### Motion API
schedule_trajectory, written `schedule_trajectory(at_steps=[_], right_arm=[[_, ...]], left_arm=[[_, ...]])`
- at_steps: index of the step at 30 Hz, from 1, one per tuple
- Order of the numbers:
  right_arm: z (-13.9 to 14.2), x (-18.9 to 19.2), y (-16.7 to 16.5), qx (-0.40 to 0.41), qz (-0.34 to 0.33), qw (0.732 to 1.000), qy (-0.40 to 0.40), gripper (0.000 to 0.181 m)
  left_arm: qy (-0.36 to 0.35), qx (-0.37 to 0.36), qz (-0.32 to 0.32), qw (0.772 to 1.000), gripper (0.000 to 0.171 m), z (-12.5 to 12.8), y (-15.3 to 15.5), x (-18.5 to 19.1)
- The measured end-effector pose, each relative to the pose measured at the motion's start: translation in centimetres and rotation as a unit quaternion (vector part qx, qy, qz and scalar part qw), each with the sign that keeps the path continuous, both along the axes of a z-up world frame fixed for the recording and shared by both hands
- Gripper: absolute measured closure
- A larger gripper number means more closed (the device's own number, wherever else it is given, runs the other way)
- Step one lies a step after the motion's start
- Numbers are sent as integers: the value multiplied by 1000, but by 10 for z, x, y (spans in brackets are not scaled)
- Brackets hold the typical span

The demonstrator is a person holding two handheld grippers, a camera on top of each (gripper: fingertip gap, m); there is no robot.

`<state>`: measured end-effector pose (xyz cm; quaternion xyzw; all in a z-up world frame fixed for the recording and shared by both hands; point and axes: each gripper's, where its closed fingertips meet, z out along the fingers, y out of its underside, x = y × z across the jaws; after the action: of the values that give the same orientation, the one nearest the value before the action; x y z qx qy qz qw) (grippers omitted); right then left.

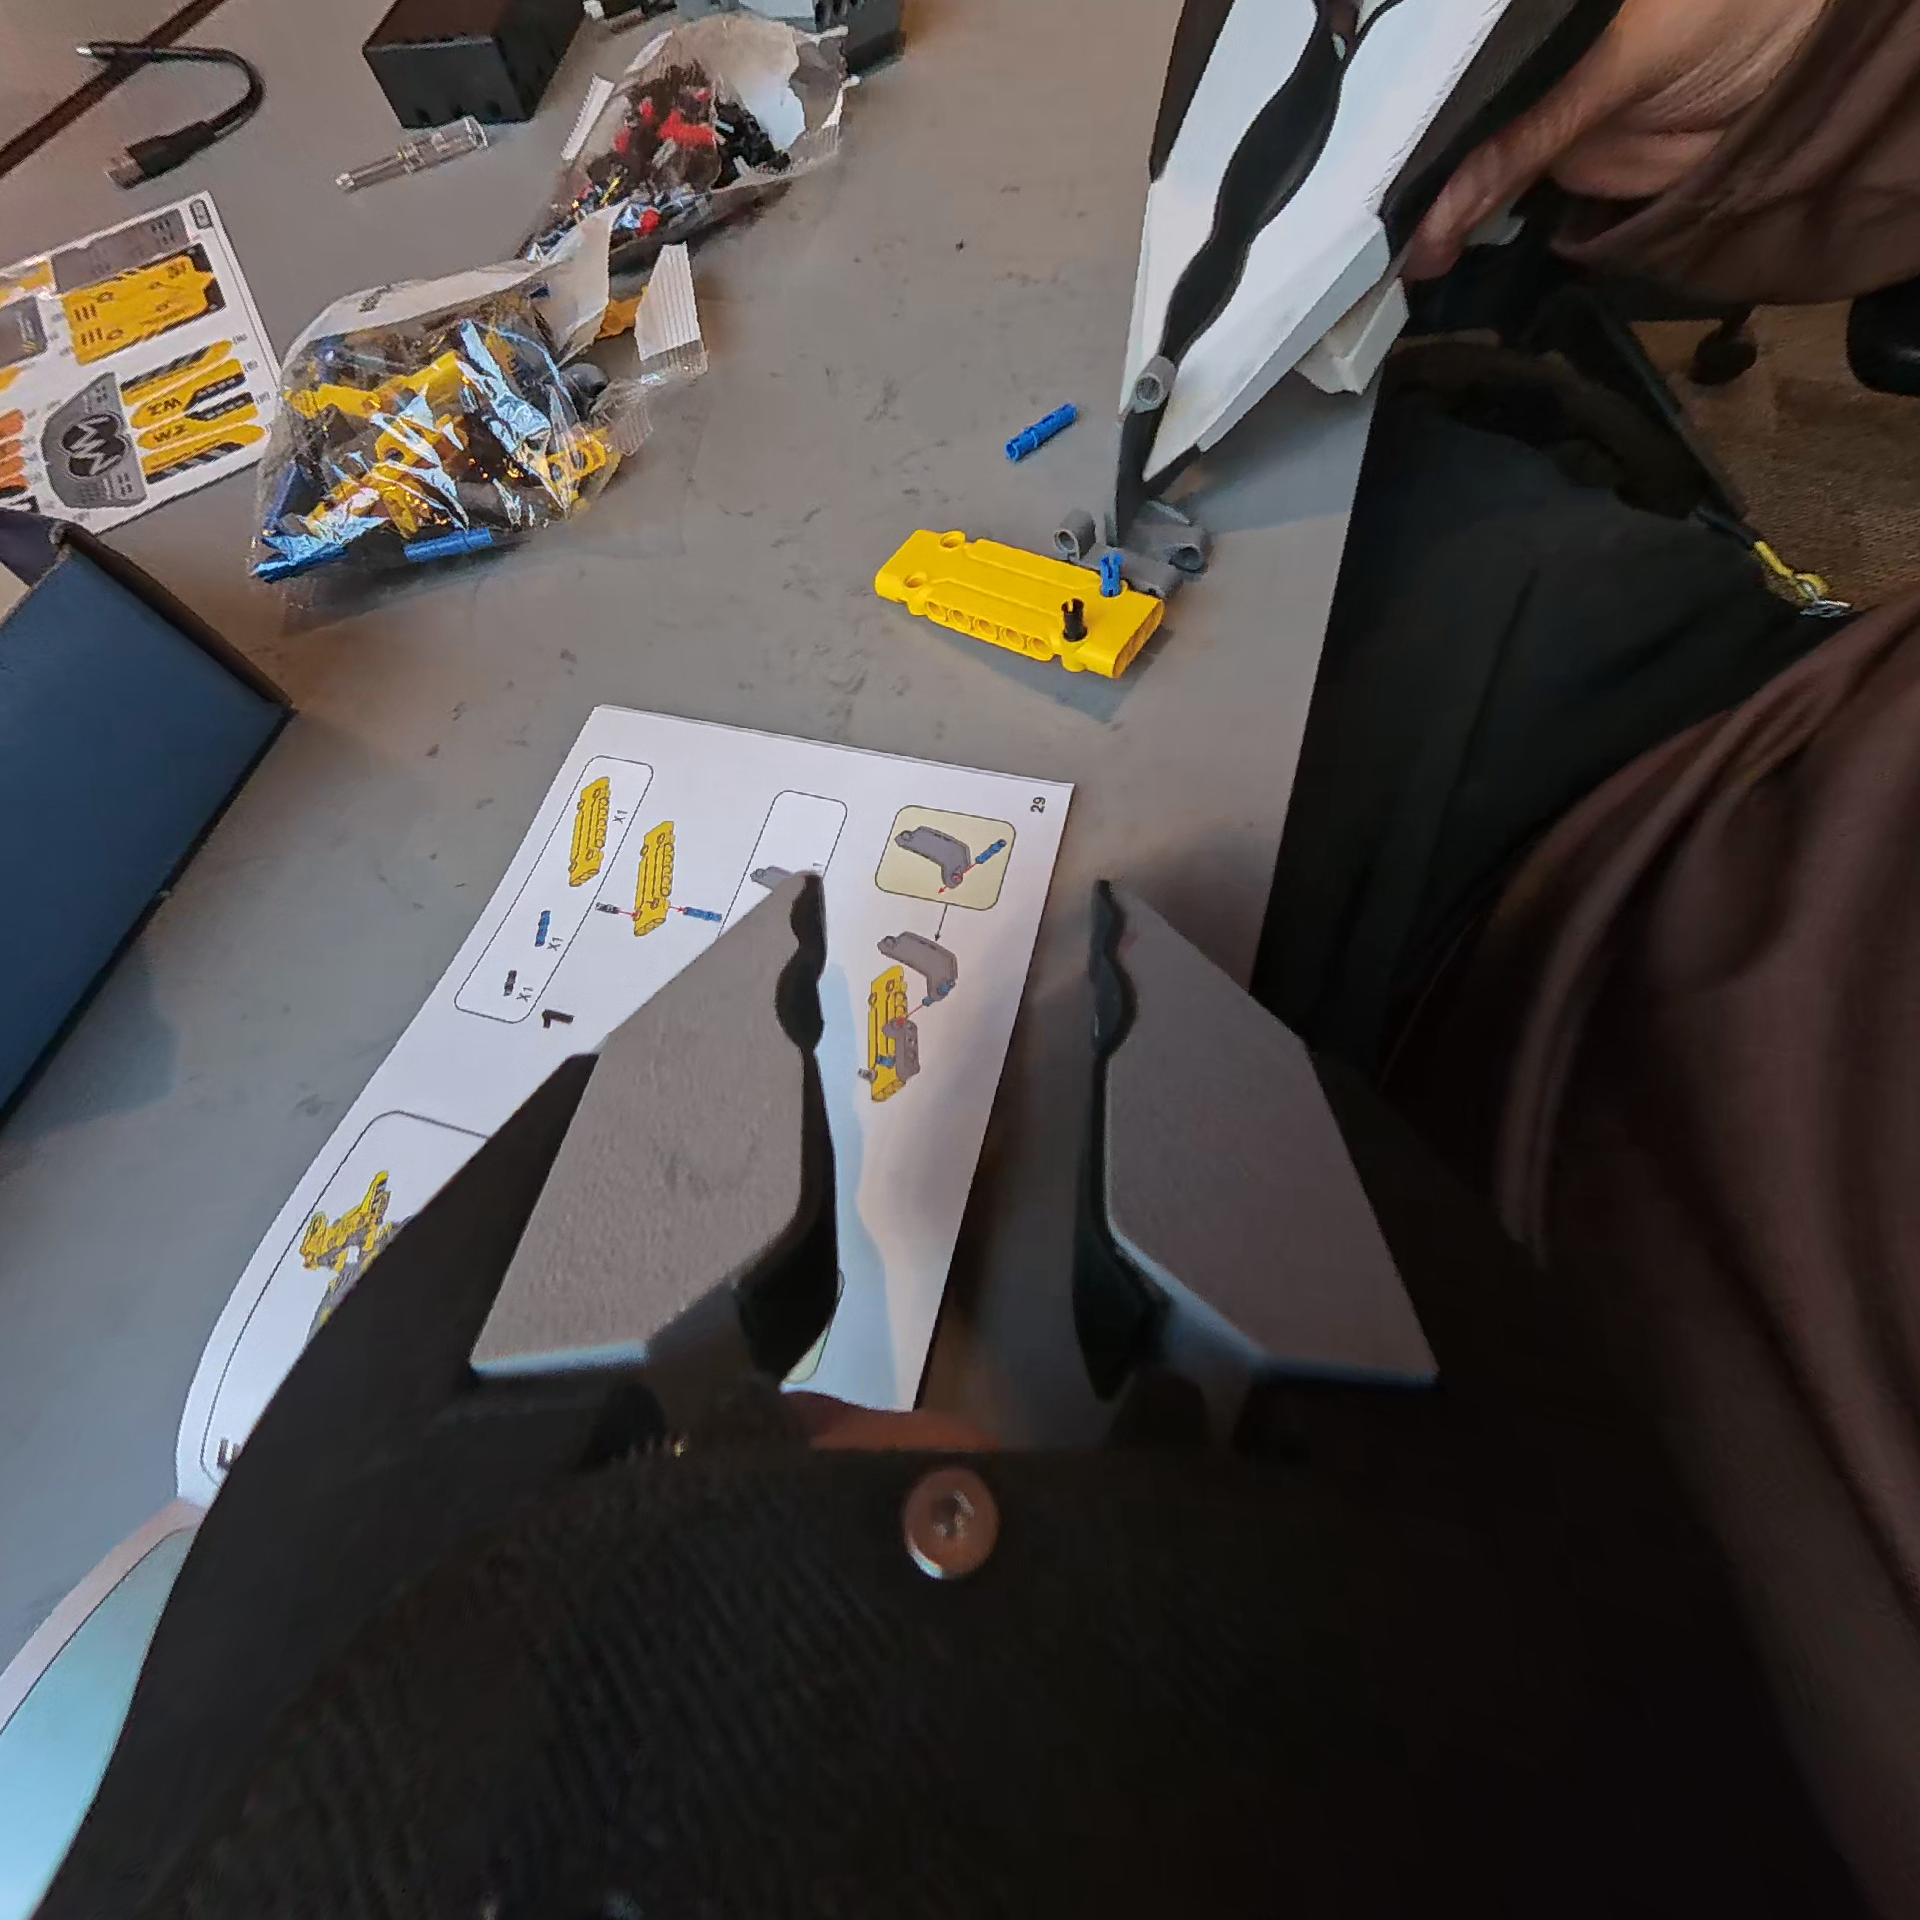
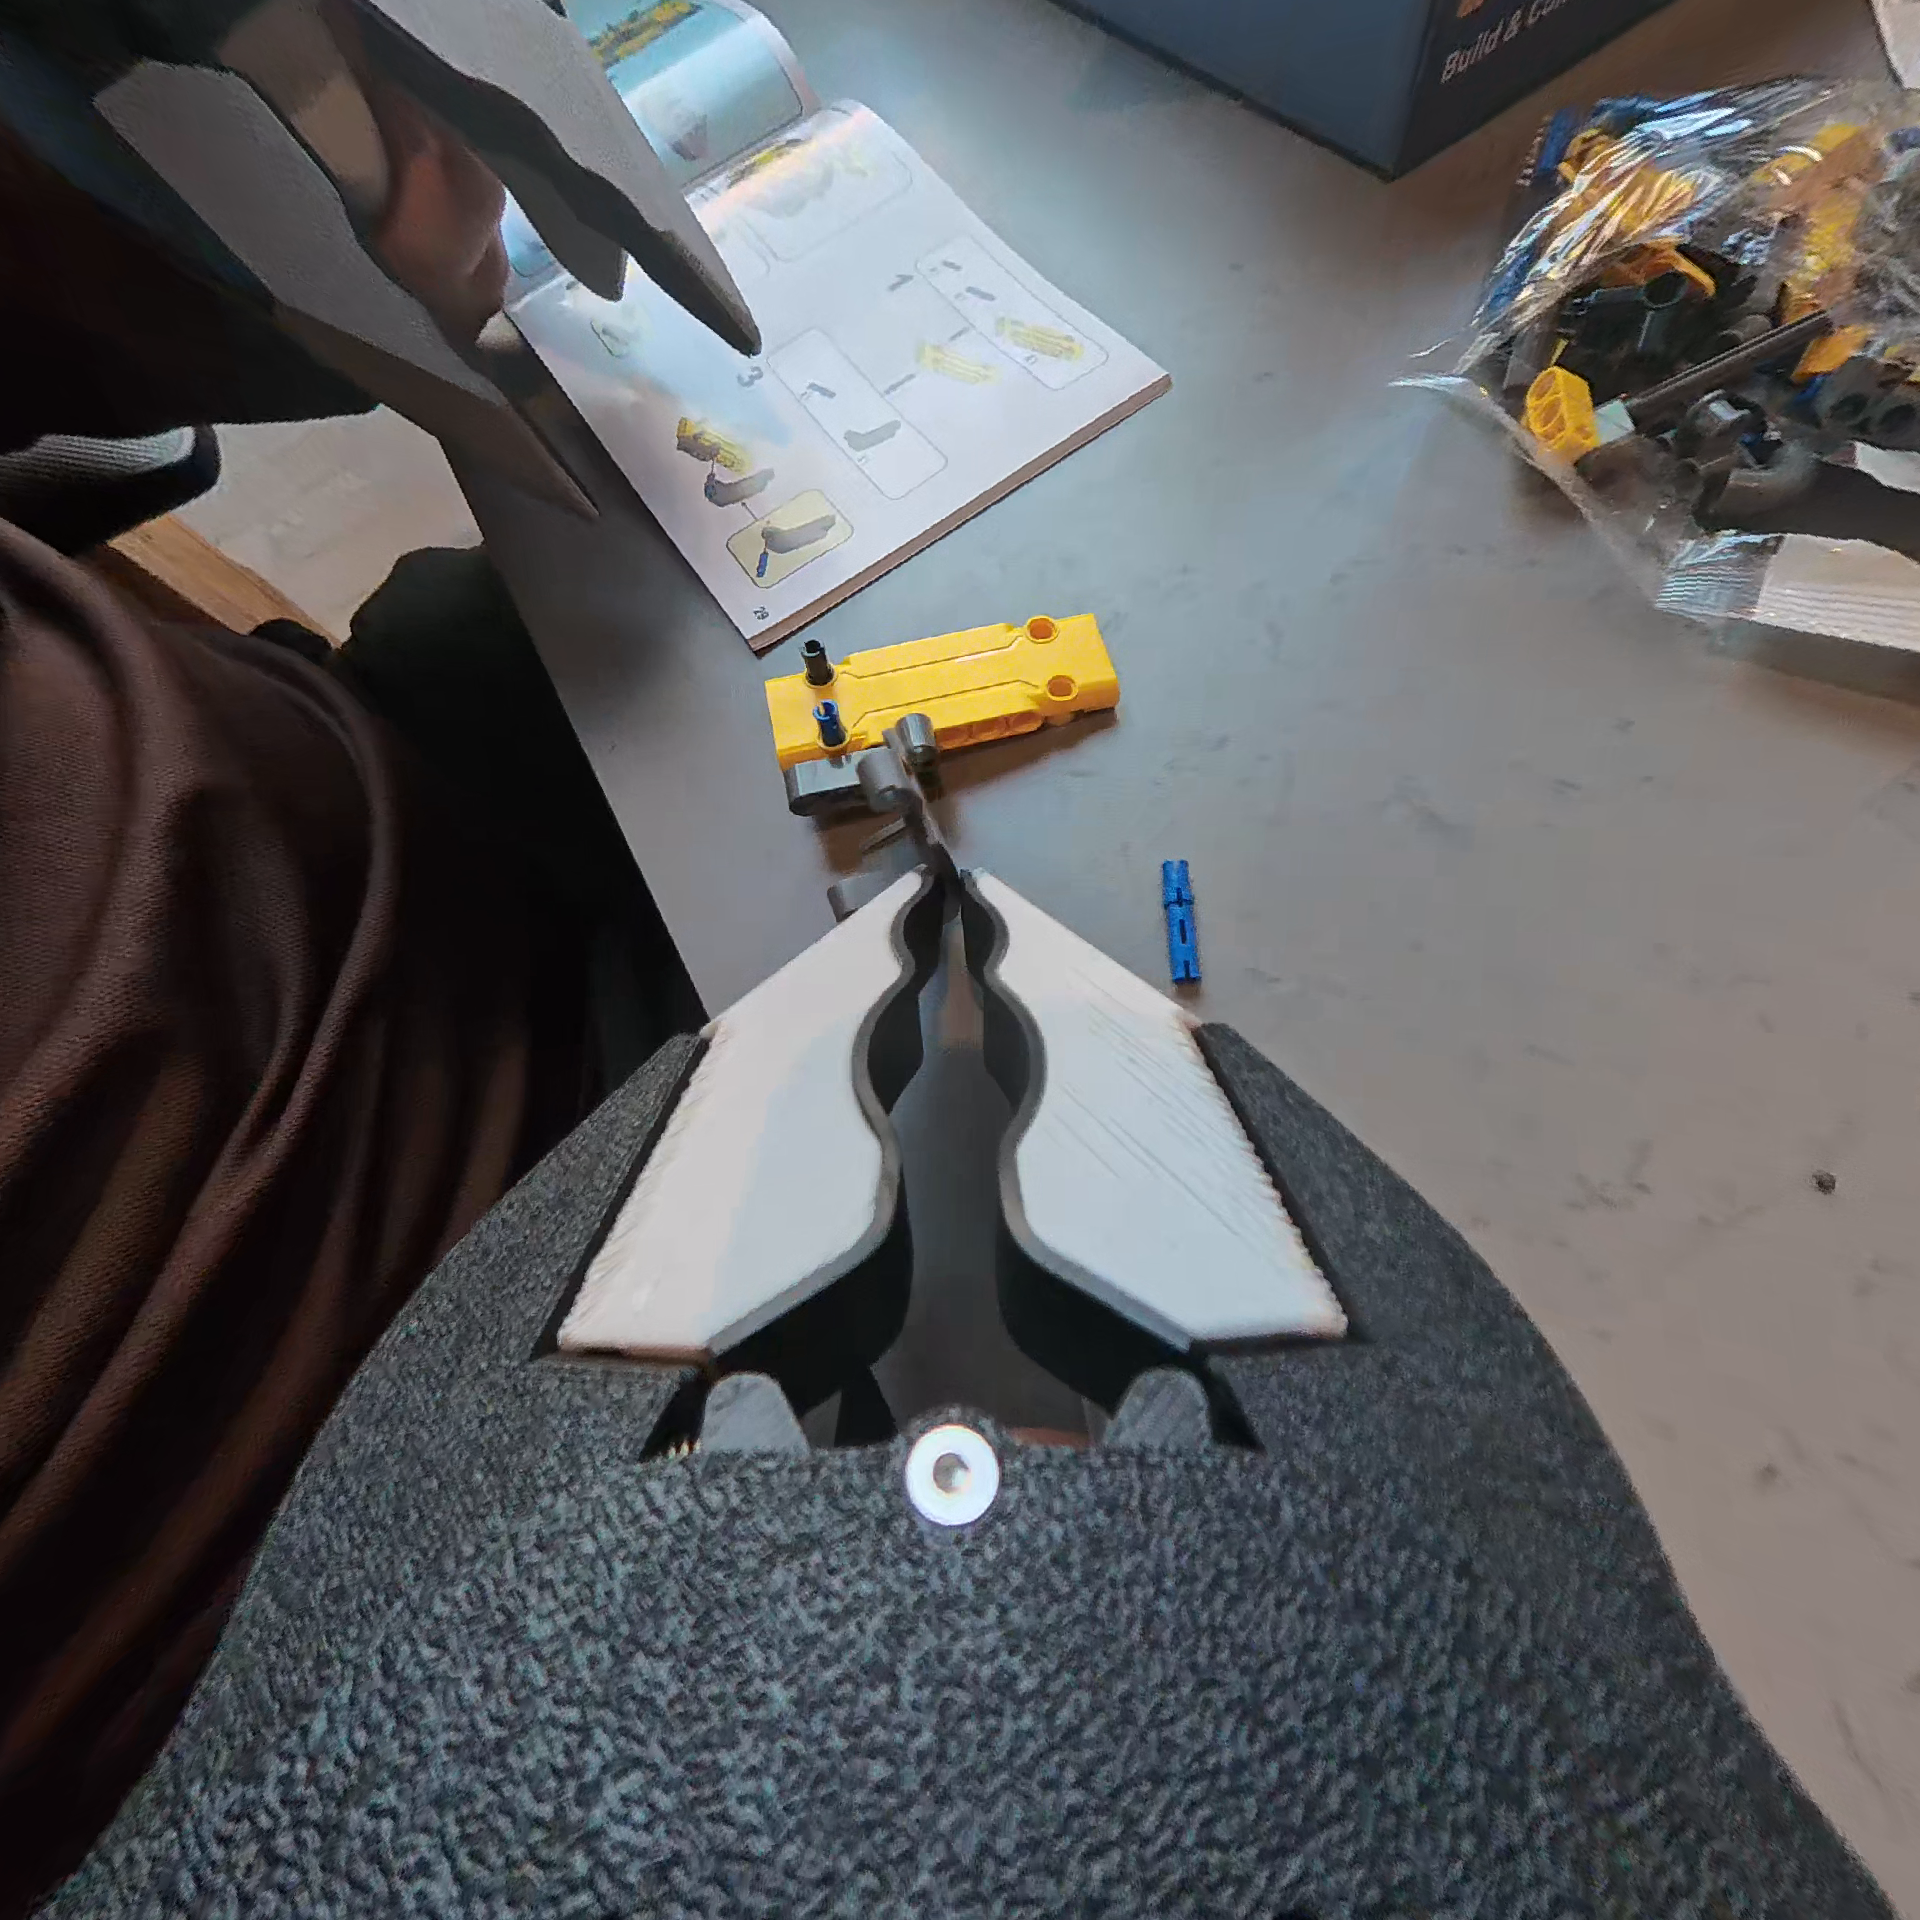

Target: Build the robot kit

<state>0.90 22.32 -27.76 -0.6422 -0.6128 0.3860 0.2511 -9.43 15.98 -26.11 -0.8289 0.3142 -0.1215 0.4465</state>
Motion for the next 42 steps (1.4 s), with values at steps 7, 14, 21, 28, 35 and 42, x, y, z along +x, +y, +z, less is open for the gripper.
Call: schedule_trajectory(at_steps=[7,14,21,28,35,42], right_arm=[[-2,-1,-3,-10,4,1000,-2,178],[-4,-3,-4,-1,8,1000,-8,177],[1,0,-1,11,6,1000,-1,168],[11,8,9,2,-6,1000,14,167],[14,13,19,15,-19,1000,15,165],[9,24,47,43,-70,997,-5,165]], left_arm=[[-5,-4,9,1000,123,-1,-1,-4],[-5,-10,7,1000,124,-2,-1,-3],[-30,-16,15,999,127,0,1,-6],[-38,-21,16,999,127,1,1,-6],[-57,-27,19,998,127,3,-1,-7],[-60,-27,17,998,127,3,-1,-7]])
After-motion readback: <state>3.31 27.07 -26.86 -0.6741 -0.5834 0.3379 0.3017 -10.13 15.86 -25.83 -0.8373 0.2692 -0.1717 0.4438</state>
